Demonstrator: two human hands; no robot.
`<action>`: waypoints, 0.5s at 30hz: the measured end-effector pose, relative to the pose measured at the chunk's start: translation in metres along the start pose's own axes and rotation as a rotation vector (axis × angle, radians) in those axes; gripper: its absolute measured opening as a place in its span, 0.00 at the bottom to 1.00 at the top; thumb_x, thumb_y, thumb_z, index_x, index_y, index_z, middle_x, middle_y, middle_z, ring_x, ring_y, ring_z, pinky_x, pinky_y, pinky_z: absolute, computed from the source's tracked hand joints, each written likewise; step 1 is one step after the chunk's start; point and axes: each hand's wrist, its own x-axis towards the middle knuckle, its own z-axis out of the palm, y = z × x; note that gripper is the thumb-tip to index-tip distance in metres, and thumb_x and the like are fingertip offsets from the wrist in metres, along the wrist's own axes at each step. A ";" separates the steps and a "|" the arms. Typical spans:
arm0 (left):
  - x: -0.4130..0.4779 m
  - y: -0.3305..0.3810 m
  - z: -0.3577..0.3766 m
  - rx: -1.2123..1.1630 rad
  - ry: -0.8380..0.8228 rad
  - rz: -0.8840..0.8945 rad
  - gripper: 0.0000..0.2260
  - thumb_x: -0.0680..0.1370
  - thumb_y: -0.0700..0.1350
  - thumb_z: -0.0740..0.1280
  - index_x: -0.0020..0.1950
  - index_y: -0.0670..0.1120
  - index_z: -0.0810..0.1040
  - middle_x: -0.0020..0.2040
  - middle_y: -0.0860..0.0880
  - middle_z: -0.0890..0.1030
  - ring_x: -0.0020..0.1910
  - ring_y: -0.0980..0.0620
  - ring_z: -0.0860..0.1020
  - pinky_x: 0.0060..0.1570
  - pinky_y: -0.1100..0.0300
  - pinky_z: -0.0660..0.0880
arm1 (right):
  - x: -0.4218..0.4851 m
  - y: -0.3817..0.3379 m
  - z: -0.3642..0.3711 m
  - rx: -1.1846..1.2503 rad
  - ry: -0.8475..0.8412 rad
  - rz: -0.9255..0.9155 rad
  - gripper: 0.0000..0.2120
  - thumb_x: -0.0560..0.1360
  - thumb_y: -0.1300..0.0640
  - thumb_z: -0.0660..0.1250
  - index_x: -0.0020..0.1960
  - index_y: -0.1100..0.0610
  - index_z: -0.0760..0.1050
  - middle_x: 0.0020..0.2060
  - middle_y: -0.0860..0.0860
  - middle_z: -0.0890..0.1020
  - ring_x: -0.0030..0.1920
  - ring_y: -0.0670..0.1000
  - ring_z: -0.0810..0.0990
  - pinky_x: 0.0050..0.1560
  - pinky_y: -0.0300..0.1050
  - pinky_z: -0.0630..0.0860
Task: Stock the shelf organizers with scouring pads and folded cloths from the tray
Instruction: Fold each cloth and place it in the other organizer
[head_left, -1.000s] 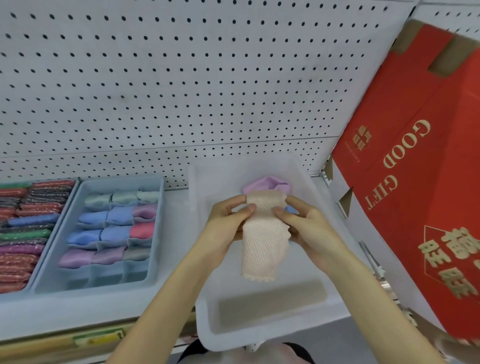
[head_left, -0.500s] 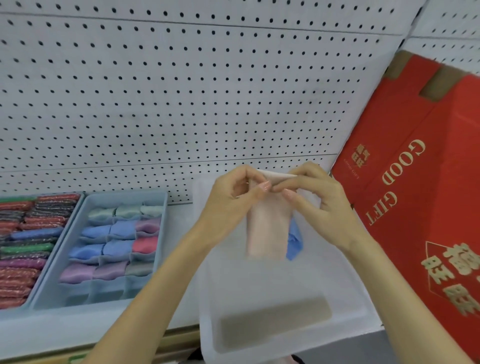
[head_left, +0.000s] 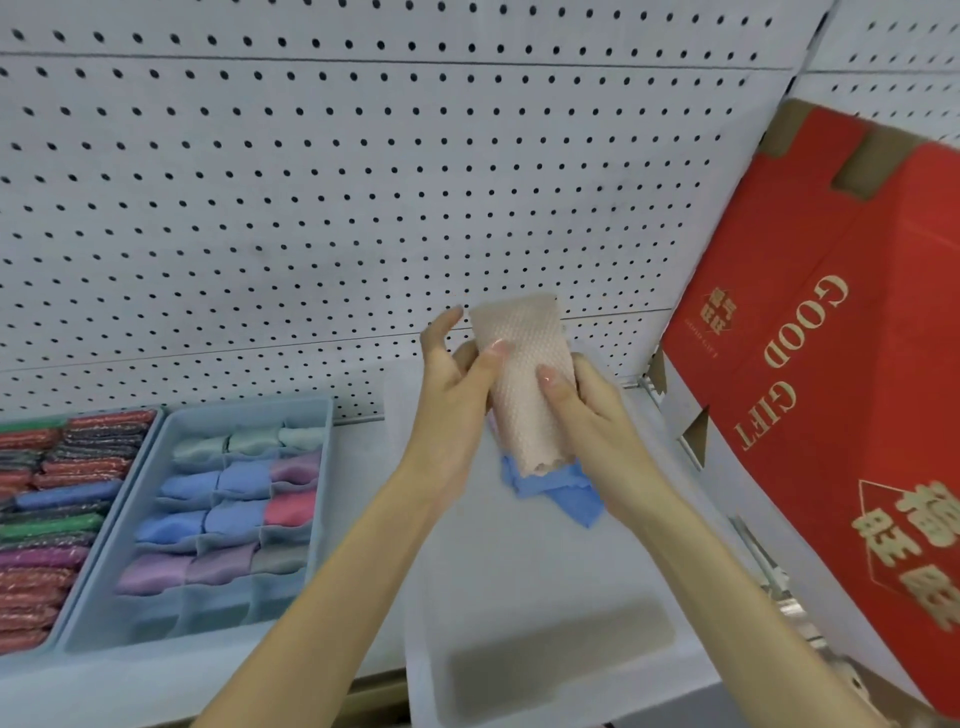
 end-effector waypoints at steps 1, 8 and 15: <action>-0.002 -0.005 0.000 0.037 -0.005 -0.061 0.18 0.81 0.41 0.61 0.69 0.52 0.61 0.52 0.51 0.80 0.48 0.54 0.79 0.52 0.57 0.76 | 0.001 0.000 0.004 -0.006 0.055 -0.010 0.07 0.81 0.56 0.59 0.46 0.58 0.71 0.35 0.45 0.75 0.34 0.40 0.74 0.34 0.33 0.71; -0.008 -0.031 -0.018 0.392 0.053 -0.046 0.19 0.79 0.37 0.62 0.62 0.56 0.63 0.43 0.50 0.83 0.38 0.54 0.80 0.35 0.61 0.76 | 0.003 0.019 0.002 0.018 -0.025 0.089 0.03 0.77 0.64 0.63 0.48 0.58 0.75 0.39 0.50 0.80 0.39 0.44 0.79 0.37 0.36 0.75; -0.012 -0.037 -0.030 0.363 -0.016 -0.033 0.11 0.76 0.30 0.64 0.45 0.45 0.80 0.38 0.55 0.81 0.37 0.55 0.77 0.37 0.59 0.76 | -0.001 0.031 -0.014 0.119 0.003 0.147 0.23 0.71 0.71 0.69 0.59 0.49 0.70 0.39 0.56 0.79 0.39 0.51 0.78 0.37 0.42 0.77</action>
